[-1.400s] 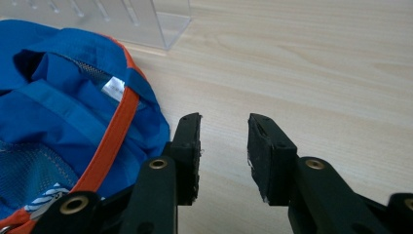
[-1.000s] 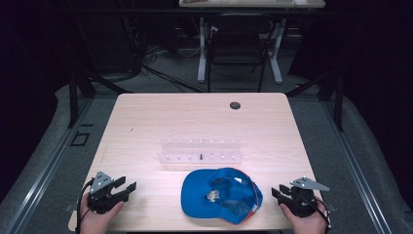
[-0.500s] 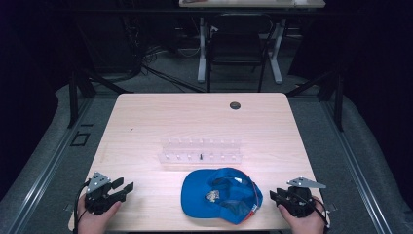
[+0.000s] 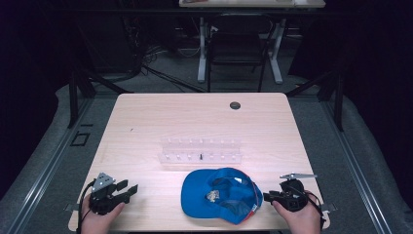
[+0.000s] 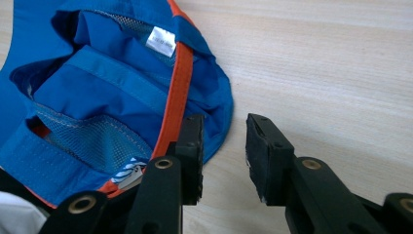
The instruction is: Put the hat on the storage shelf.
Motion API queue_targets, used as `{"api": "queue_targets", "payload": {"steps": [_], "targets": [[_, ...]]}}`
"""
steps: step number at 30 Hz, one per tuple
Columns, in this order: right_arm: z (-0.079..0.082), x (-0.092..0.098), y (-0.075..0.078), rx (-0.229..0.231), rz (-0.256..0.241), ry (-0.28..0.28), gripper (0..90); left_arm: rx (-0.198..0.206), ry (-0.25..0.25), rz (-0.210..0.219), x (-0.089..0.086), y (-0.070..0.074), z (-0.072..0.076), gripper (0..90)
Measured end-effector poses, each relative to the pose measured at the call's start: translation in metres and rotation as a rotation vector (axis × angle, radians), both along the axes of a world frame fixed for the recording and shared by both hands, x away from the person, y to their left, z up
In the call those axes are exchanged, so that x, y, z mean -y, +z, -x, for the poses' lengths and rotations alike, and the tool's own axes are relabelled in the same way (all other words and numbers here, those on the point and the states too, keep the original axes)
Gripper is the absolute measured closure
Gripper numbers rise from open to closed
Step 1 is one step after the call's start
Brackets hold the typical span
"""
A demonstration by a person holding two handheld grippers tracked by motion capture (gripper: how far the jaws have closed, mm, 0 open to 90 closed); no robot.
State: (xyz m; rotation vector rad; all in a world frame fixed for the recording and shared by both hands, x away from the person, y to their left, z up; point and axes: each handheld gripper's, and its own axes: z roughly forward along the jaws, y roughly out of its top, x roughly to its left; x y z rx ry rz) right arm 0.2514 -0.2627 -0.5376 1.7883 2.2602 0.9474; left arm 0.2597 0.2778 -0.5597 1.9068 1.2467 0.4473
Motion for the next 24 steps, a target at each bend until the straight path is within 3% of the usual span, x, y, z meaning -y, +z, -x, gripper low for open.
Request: {"api": "queue_targets", "payload": {"steps": [5,9,12,17,23,24], "targets": [[-0.009,-0.004,0.007,-0.04,-0.01,-0.003,67.5,0.013,-0.013,0.001,0.003,0.0,0.001,51.9],[-0.02,-0.009,0.007,-0.084,-0.024,0.001,67.3,-0.002,-0.024,-0.012,0.004,0.0,0.0,51.9],[-0.024,-0.013,0.004,-0.113,0.012,0.005,66.8,-0.001,-0.024,-0.01,0.004,0.0,0.0,51.9],[-0.029,-0.013,0.002,-0.139,0.029,-0.006,66.5,0.0,-0.025,-0.009,0.005,-0.001,0.001,51.9],[-0.036,-0.018,-0.003,-0.195,0.035,-0.025,69.2,0.004,-0.023,-0.01,0.006,-0.002,0.0,51.9],[-0.039,-0.018,-0.005,-0.221,0.054,-0.011,71.0,0.002,-0.025,-0.011,0.006,-0.002,0.0,51.9]]}}
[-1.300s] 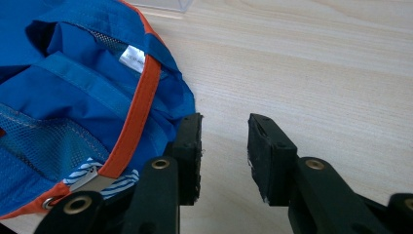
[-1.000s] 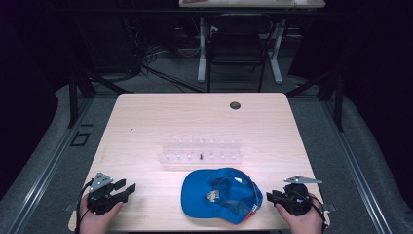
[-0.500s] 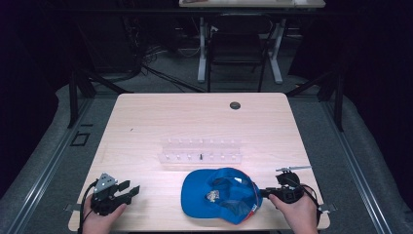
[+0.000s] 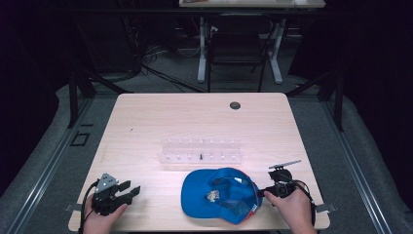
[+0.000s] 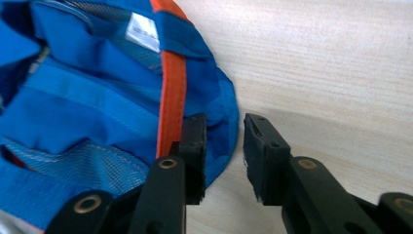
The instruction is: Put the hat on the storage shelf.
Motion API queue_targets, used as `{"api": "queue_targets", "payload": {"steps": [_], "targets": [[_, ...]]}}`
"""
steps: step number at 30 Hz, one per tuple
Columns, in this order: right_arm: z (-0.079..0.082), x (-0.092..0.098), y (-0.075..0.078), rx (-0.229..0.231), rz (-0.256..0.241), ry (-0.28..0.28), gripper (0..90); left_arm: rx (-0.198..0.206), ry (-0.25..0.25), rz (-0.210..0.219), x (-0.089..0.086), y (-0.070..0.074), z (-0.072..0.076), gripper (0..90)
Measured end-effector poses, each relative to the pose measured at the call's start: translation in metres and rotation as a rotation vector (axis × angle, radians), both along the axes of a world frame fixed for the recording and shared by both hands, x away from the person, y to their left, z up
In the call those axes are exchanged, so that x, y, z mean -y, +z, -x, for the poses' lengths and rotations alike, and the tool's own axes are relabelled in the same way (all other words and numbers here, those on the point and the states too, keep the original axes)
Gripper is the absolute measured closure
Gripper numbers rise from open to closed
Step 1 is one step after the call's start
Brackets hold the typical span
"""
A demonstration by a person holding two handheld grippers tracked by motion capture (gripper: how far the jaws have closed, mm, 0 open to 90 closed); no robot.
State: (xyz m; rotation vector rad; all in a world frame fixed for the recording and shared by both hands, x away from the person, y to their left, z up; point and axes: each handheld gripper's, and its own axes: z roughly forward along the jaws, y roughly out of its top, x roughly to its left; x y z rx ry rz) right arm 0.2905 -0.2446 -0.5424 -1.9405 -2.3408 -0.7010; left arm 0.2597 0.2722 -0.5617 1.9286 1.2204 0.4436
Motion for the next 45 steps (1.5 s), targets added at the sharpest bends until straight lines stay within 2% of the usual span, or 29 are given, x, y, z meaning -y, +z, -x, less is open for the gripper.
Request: {"api": "queue_targets", "payload": {"steps": [8,15,24,27,31,32,35,37,39,44,45], "targets": [[-0.005,-0.003,-0.003,-0.053,-0.002,-0.006,69.4,-0.002,-0.001,-0.003,0.0,0.0,0.0,51.9],[-0.01,-0.009,-0.004,-0.087,0.023,-0.003,70.3,-0.004,0.0,-0.005,0.0,0.0,0.0,51.9],[-0.013,-0.019,-0.005,-0.103,0.08,-0.003,71.4,-0.001,0.005,-0.002,-0.001,0.0,0.0,52.0],[-0.014,-0.025,-0.003,-0.106,0.135,0.01,73.3,-0.001,0.005,-0.002,-0.001,0.0,-0.001,52.0],[-0.015,-0.028,-0.003,-0.108,0.159,0.018,79.2,-0.001,0.004,-0.005,-0.001,0.0,-0.001,52.1],[-0.015,-0.029,-0.003,-0.103,0.182,0.021,84.9,-0.001,0.005,-0.006,-0.001,0.0,-0.001,52.2],[-0.017,-0.027,-0.003,-0.108,0.177,0.021,88.1,-0.001,0.005,-0.007,-0.001,0.0,-0.001,52.3],[-0.018,-0.024,-0.005,-0.109,0.137,-0.002,89.2,-0.002,0.004,-0.009,-0.001,0.0,-0.001,52.3],[-0.02,-0.02,-0.005,-0.132,0.115,0.011,90.0,-0.002,0.006,-0.009,-0.001,0.0,-0.001,52.5],[-0.024,-0.014,-0.005,-0.156,0.093,0.02,90.0,-0.002,0.011,-0.008,-0.001,0.0,-0.001,52.6],[-0.025,-0.012,-0.004,-0.156,0.078,0.004,90.0,-0.002,0.011,-0.007,-0.001,0.0,-0.001,52.7]]}}
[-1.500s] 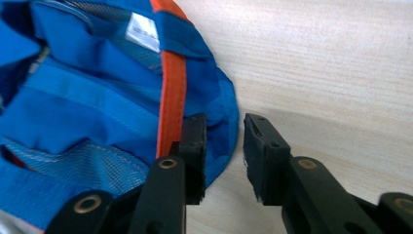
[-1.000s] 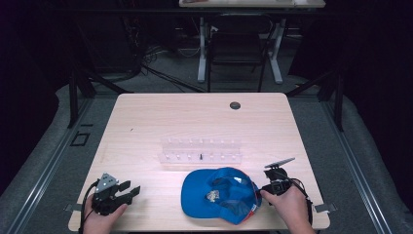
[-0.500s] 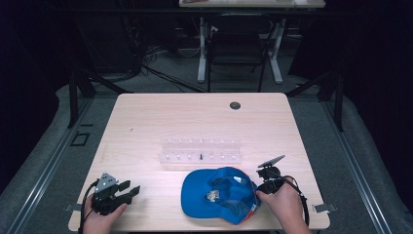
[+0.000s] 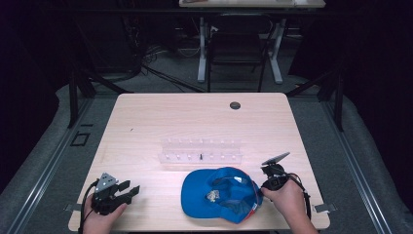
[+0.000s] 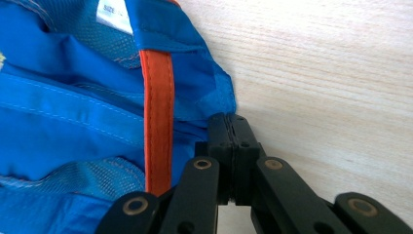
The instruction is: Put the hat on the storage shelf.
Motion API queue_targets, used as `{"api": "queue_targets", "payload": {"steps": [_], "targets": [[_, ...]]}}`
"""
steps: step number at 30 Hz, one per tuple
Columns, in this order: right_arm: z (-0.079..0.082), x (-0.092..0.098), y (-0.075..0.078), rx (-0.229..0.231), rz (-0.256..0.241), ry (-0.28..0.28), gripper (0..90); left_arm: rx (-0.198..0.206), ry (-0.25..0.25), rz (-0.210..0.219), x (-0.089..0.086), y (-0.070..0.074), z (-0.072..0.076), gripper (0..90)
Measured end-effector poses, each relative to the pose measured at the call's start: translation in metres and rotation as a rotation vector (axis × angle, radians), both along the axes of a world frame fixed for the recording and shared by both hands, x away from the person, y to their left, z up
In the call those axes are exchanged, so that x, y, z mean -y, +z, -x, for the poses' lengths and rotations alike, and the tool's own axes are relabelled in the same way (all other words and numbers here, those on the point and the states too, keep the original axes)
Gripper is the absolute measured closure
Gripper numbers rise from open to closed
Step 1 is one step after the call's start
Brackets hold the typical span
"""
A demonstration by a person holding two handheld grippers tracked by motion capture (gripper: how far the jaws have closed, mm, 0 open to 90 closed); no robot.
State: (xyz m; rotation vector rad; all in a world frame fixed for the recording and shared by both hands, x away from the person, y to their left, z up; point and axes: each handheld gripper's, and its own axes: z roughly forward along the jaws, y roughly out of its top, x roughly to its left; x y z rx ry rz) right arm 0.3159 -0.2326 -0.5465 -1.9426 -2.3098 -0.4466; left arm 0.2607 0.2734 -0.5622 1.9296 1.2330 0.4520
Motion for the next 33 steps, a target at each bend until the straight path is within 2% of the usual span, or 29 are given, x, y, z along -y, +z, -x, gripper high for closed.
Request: {"api": "queue_targets", "payload": {"steps": [1,2,4,5,6,7,13,15,16,22,23,25,29,30,31,32,33], "targets": [[-0.001,0.003,0.002,-0.009,-0.01,0.011,90.0,0.0,0.0,0.0,0.0,0.0,0.0,52.7],[-0.001,0.006,0.003,-0.002,-0.042,-0.016,90.0,0.0,0.0,-0.001,0.0,0.0,0.0,52.8],[-0.002,0.009,0.005,-0.018,-0.036,-0.006,90.0,0.0,0.0,-0.001,0.0,0.0,0.0,52.9],[-0.003,0.015,0.01,-0.034,-0.016,0.02,90.0,0.0,0.0,-0.001,0.0,0.0,0.0,53.0],[-0.003,0.015,0.01,-0.034,-0.016,0.02,90.0,0.0,0.0,-0.001,0.0,0.0,0.0,53.0],[-0.003,0.019,0.012,-0.008,-0.025,-0.013,90.0,0.0,0.0,-0.002,0.0,0.0,0.0,53.1],[-0.006,0.031,0.024,-0.016,-0.013,-0.001,90.0,-0.002,0.001,-0.004,0.001,-0.001,0.0,53.3],[-0.007,0.034,0.029,-0.017,-0.028,-0.002,90.0,-0.002,0.001,-0.004,0.001,-0.001,0.0,53.3],[-0.007,0.034,0.03,0.005,-0.057,-0.033,90.0,-0.002,0.001,-0.004,0.001,-0.001,0.0,53.3],[-0.01,0.04,0.044,-0.017,-0.053,0.001,90.0,-0.004,0.001,-0.004,0.001,-0.001,0.0,53.4],[-0.008,0.038,0.044,0.004,-0.063,-0.036,90.0,-0.004,0.001,-0.004,0.001,-0.001,0.0,53.4],[-0.01,0.042,0.051,-0.026,-0.069,-0.001,90.0,-0.004,0.002,-0.004,0.001,-0.001,0.0,53.4],[-0.01,0.042,0.056,-0.02,-0.082,-0.022,90.0,-0.008,-0.002,-0.006,0.001,-0.002,0.0,53.4],[-0.011,0.044,0.059,-0.023,-0.085,-0.021,90.0,-0.008,-0.002,-0.005,0.001,-0.002,0.0,53.4],[-0.012,0.046,0.063,-0.043,-0.083,0.005,90.0,-0.009,-0.002,-0.005,0.001,-0.002,0.0,53.4],[-0.011,0.045,0.063,-0.027,-0.105,-0.025,90.0,-0.008,0.0,-0.006,0.002,-0.002,0.0,53.4],[-0.011,0.047,0.066,-0.037,-0.111,-0.012,90.0,-0.008,0.001,-0.006,0.002,-0.002,0.0,53.4]]}}
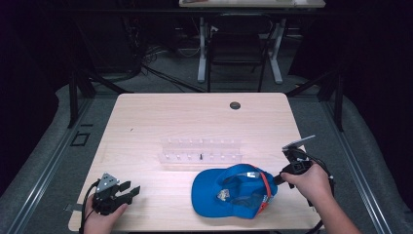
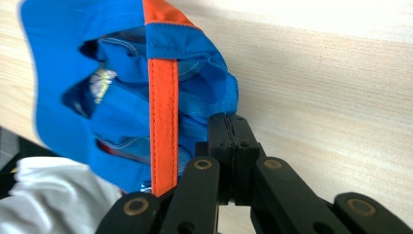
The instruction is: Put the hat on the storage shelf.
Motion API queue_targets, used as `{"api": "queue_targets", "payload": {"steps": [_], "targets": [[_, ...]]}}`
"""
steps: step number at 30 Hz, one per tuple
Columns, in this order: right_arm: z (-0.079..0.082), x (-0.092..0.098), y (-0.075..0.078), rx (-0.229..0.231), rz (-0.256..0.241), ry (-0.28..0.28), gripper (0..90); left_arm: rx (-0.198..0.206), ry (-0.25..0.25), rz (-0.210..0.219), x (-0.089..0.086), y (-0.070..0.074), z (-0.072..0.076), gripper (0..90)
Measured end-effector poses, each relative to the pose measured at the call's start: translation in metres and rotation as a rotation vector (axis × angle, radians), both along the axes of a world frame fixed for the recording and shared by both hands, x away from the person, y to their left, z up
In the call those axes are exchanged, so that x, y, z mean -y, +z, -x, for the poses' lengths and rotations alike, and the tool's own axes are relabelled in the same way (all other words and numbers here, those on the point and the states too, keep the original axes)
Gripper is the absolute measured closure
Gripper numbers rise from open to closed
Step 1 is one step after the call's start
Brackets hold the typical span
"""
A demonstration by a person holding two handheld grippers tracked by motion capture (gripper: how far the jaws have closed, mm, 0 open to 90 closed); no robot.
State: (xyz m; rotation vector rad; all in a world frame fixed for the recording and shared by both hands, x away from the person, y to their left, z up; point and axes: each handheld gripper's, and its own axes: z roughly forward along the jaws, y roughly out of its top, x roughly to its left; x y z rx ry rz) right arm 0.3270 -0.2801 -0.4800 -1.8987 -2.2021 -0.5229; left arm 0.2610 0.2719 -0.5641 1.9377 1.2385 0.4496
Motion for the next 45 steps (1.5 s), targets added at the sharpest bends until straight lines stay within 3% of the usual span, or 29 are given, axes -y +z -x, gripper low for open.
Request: {"api": "queue_targets", "payload": {"steps": [3,7,9,12,13,15,21,24,28,29,41,42,45], "targets": [[0.0,0.002,0.007,-0.001,-0.013,-0.008,90.0,0.0,-0.001,0.001,0.0,0.0,0.0,53.4],[0.0,0.006,0.016,-0.021,-0.011,0.022,90.0,0.0,-0.002,0.0,0.0,0.0,0.0,53.8],[0.001,0.006,0.019,-0.012,-0.019,-0.003,90.0,0.002,-0.003,0.002,0.0,0.0,0.0,53.9],[0.001,0.007,0.022,-0.024,-0.028,0.009,90.0,-0.001,-0.004,0.001,0.001,-0.001,0.0,53.9],[0.002,0.005,0.022,-0.012,-0.039,-0.024,90.0,-0.002,-0.005,0.001,0.001,-0.001,0.0,53.9],[0.001,0.007,0.027,-0.03,-0.033,0.005,90.0,-0.002,-0.004,0.002,0.001,-0.001,0.0,53.9],[0.001,0.006,0.034,-0.021,-0.074,-0.017,90.0,-0.003,-0.001,0.0,0.0,-0.001,0.0,53.9],[0.0,0.007,0.039,-0.034,-0.124,-0.011,90.0,-0.003,-0.001,0.001,0.0,-0.001,0.0,53.9],[0.0,0.007,0.042,-0.033,-0.156,-0.019,90.0,-0.001,0.0,0.001,0.0,0.0,0.0,53.9],[-0.001,0.008,0.043,-0.034,-0.162,-0.001,90.0,0.001,0.0,0.0,0.0,0.0,0.0,54.0],[-0.002,0.004,0.053,-0.027,-0.237,-0.016,90.0,-0.002,-0.003,0.001,0.001,-0.001,0.0,54.2],[-0.004,0.004,0.056,-0.029,-0.247,0.003,90.0,-0.002,-0.002,0.001,0.0,-0.001,0.0,54.2],[-0.003,0.002,0.059,-0.024,-0.269,-0.019,90.0,-0.002,-0.002,0.001,0.0,-0.001,0.0,54.3]]}}
